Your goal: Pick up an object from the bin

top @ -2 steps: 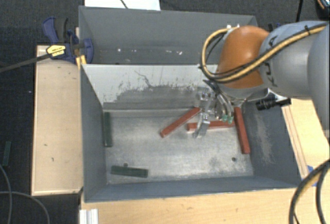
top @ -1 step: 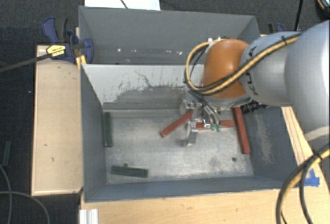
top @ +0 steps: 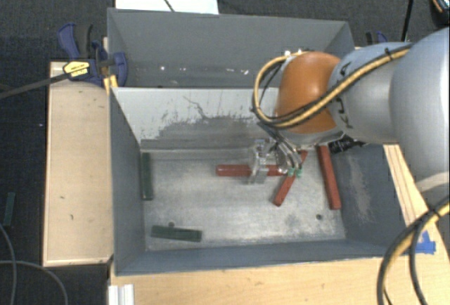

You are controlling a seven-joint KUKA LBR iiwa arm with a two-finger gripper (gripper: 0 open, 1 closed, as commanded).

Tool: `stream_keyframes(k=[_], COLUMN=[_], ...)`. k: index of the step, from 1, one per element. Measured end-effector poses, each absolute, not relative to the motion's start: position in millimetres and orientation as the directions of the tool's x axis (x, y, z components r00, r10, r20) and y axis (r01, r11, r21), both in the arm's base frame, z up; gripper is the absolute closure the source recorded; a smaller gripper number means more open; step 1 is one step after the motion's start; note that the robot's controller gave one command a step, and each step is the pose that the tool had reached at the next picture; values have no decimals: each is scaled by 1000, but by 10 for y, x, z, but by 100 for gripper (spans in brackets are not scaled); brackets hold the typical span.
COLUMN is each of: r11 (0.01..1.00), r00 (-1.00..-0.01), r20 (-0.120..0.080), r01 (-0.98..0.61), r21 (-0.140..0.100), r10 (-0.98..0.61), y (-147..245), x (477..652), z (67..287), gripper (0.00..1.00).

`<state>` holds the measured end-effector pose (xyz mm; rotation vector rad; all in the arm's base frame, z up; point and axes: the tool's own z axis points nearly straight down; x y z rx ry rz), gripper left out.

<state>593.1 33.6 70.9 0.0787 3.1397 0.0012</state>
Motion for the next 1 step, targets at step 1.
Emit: stream_keyframes(k=[1], r11=[995], r00=[-995], r20=[-10], r01=[97], r21=[1], r10=[97], y=[-17], x=[5772], z=[2119], gripper=[100])
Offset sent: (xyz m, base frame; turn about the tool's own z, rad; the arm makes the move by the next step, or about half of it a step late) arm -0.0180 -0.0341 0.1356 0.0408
